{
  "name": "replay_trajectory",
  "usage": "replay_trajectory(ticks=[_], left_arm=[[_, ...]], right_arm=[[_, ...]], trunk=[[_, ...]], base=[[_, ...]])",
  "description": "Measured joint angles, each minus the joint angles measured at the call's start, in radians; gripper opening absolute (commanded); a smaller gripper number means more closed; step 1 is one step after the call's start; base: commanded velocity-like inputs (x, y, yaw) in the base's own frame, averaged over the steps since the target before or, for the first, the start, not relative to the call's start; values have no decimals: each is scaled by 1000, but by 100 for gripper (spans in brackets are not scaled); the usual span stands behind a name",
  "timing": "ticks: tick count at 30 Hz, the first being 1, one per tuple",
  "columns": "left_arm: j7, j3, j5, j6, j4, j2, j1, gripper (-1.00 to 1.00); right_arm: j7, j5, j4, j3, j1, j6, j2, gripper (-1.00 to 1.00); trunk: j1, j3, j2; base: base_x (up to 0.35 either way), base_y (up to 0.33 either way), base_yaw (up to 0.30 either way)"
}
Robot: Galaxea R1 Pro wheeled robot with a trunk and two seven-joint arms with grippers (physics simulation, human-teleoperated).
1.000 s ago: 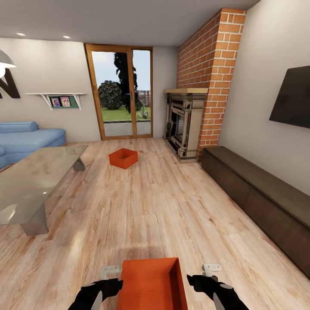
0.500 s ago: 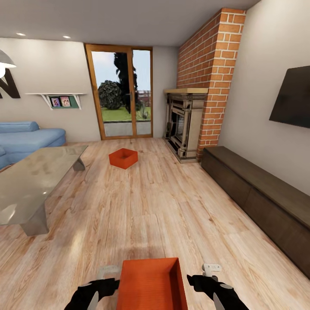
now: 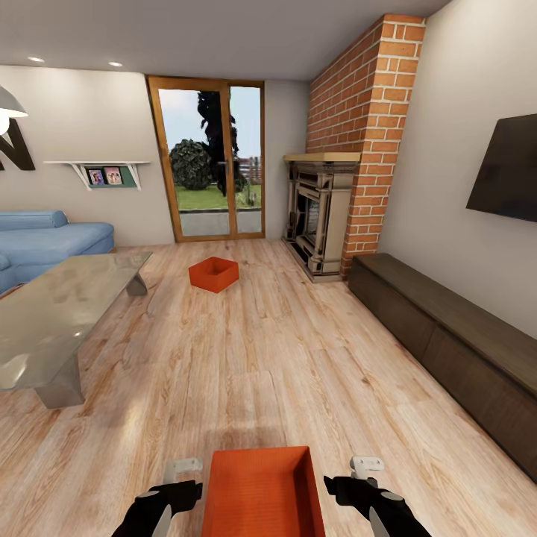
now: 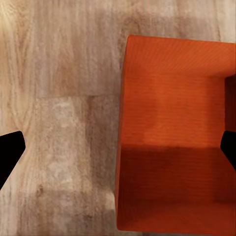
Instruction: Move the two storage containers from the living room to the garage. In the garage, place one container on the floor and stack the other container on top of it (either order is fine).
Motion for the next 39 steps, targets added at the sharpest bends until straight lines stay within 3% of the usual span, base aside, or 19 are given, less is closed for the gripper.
replay_trajectory(ticks=[21, 39], left_arm=[[-1, -2, -3, 5, 2, -6, 0, 100], [-2, -2, -3, 10, 2, -5, 0, 100]], right_arm=[[0, 0, 0, 0, 0, 1, 0, 100], [0, 2, 0, 0, 0, 3, 0, 100]], trunk=[[77, -63, -140], [77, -76, -140]], base=[[0, 0, 0], [0, 0, 0]])
